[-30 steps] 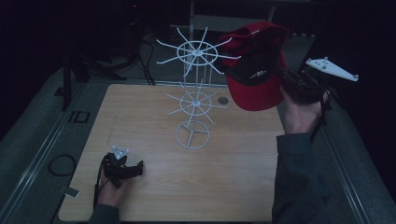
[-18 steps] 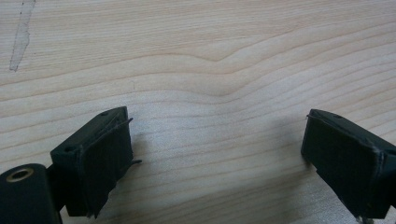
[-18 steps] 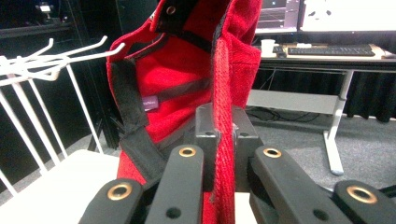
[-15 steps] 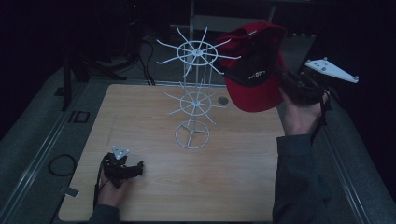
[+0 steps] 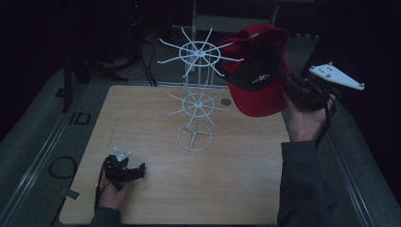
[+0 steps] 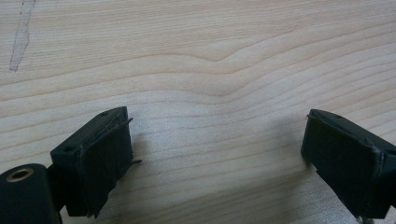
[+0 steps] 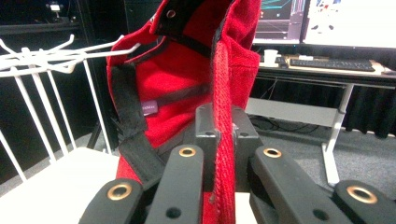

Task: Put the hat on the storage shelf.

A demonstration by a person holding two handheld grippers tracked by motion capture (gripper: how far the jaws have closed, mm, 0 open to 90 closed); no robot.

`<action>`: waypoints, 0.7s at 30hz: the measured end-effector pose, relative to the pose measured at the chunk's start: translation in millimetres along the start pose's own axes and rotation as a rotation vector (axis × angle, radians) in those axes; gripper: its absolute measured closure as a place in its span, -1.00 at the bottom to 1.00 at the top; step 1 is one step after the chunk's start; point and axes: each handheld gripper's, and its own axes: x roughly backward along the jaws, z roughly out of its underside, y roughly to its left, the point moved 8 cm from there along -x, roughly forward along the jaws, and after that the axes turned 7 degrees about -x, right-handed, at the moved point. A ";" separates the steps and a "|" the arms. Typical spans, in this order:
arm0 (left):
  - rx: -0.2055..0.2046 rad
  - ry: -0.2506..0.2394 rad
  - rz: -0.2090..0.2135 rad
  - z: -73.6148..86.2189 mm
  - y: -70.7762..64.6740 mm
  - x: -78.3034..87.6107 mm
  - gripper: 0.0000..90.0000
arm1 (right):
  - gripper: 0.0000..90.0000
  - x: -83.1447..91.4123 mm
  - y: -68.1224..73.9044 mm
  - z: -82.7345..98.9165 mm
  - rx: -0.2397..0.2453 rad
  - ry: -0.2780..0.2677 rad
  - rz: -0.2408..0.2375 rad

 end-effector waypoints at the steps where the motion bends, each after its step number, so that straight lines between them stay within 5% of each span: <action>1: 0.000 0.000 0.000 0.0 0.0 0.0 -0.80 | 0.90 1.0 -0.1 -0.7 0.000 -0.003 0.002; 13: 0.000 0.000 0.000 0.0 0.0 0.0 -0.81 | 0.90 7.5 4.0 1.2 0.042 -0.018 0.007; 21: 0.000 0.000 -0.001 0.0 0.1 0.0 -0.80 | 0.89 5.9 0.1 17.3 0.039 0.022 -0.003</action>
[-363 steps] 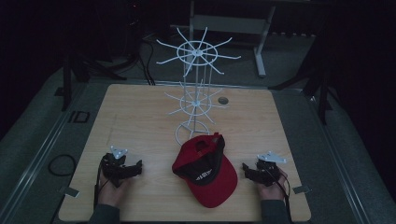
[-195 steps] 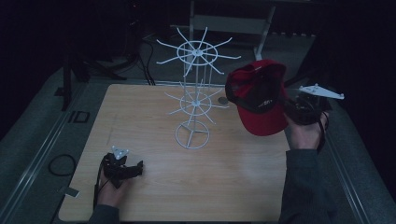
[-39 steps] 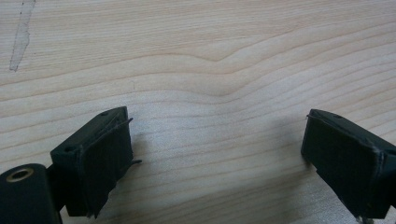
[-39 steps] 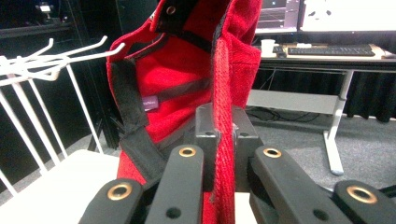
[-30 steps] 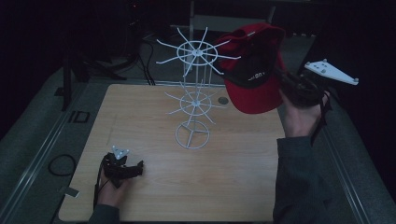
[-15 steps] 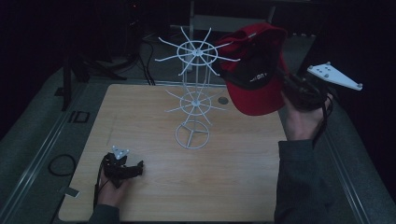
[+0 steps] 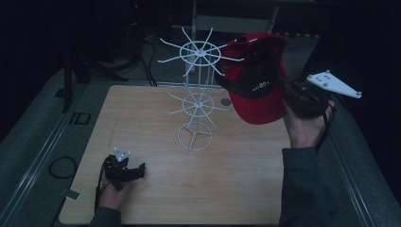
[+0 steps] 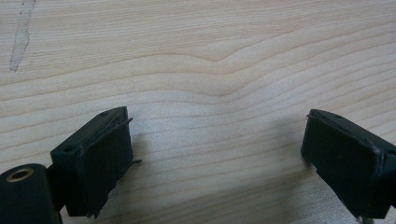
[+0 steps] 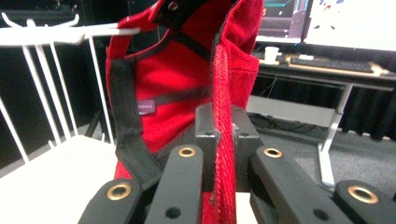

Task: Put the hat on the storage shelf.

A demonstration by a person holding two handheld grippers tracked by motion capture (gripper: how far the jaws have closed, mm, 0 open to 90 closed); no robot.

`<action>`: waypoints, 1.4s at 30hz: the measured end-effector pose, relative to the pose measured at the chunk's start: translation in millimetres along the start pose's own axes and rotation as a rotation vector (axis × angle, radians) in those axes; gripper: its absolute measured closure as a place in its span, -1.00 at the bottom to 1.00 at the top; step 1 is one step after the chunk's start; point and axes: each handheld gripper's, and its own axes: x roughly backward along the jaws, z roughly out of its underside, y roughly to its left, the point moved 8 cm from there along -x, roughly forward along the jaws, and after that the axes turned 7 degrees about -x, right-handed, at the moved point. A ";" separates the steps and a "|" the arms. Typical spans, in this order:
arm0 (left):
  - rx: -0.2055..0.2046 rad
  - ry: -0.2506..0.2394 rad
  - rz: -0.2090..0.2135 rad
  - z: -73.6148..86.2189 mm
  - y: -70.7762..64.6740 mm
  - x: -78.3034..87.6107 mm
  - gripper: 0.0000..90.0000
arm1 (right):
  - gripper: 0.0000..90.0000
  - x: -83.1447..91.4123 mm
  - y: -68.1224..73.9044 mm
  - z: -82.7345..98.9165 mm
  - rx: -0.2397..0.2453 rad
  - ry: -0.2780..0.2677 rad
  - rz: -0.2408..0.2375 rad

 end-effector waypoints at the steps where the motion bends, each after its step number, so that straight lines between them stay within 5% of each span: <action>1: 0.000 0.001 0.002 0.0 -0.1 0.0 -0.80 | 0.89 -1.3 -0.3 3.0 0.002 0.006 -0.004; 18: 0.001 0.001 0.001 0.0 -0.1 0.0 -0.80 | 0.75 -11.6 -1.1 33.3 -0.024 0.082 -0.062; 30: 0.000 0.001 0.000 0.0 0.0 0.1 -0.81 | 0.10 -16.7 4.8 40.6 0.039 0.112 -0.060; 42: -0.001 0.002 0.001 0.1 0.0 0.1 -0.80 | -0.09 -19.6 -3.4 52.7 0.027 0.138 -0.038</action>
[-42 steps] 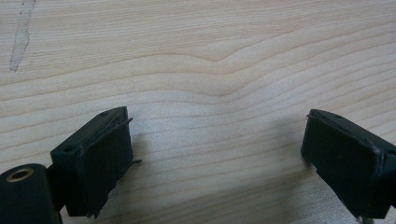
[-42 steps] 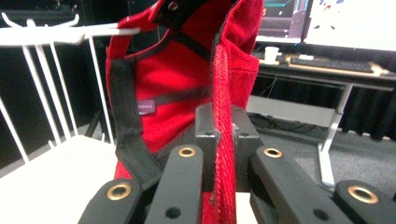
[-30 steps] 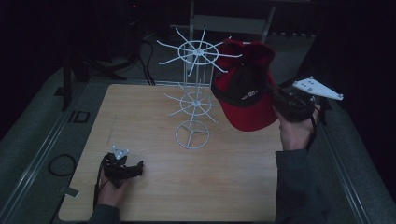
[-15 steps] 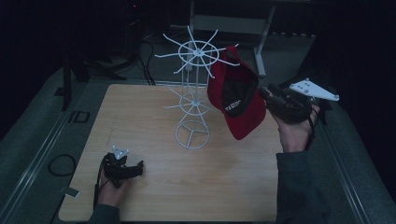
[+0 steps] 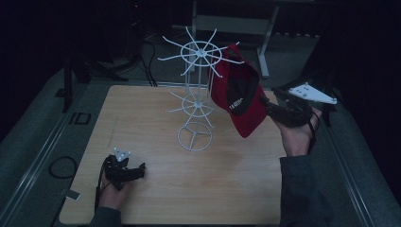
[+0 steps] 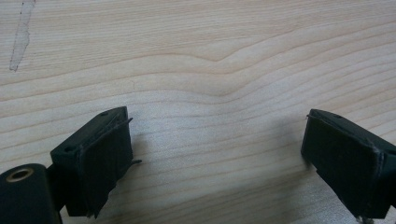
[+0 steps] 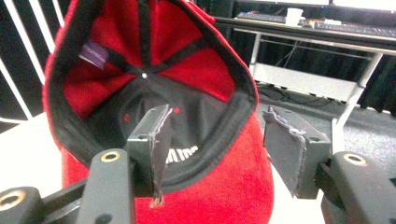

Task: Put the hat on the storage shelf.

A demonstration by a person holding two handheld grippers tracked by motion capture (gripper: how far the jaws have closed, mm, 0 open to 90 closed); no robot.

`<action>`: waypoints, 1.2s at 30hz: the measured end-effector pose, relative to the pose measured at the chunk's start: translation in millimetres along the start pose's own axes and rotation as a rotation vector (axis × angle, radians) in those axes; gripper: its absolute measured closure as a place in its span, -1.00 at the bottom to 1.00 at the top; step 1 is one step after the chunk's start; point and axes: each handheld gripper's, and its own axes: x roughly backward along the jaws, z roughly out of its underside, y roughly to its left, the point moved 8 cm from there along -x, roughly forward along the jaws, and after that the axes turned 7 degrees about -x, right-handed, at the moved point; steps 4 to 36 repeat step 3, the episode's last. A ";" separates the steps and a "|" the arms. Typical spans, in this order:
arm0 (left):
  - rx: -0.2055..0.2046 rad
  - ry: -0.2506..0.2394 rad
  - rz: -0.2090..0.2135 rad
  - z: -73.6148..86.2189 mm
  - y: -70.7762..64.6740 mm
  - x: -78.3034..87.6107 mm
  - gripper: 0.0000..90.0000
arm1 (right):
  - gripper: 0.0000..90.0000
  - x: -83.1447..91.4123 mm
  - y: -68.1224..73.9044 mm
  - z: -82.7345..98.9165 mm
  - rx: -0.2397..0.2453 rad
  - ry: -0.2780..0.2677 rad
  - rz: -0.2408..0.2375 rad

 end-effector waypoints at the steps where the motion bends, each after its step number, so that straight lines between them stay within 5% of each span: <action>1: -0.001 0.000 -0.001 0.0 0.1 0.0 -0.81 | -0.09 -0.2 -1.5 1.2 -0.003 0.001 0.003; 36: -0.001 0.000 -0.001 0.0 0.1 0.0 -0.81 | -0.09 -0.4 -4.2 3.5 -0.009 0.005 0.009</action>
